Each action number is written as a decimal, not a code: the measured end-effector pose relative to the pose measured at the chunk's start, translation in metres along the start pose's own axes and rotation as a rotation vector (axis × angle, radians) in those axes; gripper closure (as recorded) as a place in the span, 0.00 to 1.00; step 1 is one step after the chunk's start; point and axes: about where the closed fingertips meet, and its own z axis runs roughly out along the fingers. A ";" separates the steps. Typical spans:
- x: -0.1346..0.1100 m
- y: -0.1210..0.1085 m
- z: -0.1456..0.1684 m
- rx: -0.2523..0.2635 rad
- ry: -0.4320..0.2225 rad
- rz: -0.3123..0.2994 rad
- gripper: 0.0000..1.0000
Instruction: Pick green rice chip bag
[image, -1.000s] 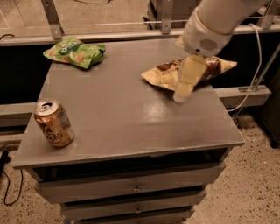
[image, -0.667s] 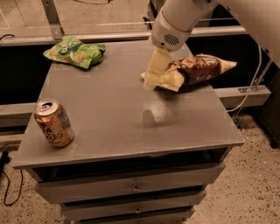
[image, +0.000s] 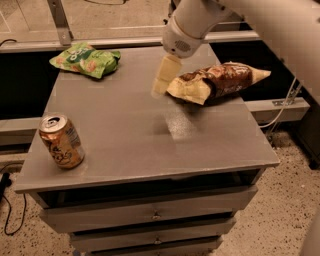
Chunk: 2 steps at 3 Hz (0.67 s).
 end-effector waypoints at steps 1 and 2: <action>-0.031 -0.041 0.047 0.034 -0.081 0.048 0.00; -0.076 -0.087 0.091 0.081 -0.177 0.115 0.00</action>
Offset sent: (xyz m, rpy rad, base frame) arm 0.1929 0.1467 -0.0156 0.3473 -0.1056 -0.1674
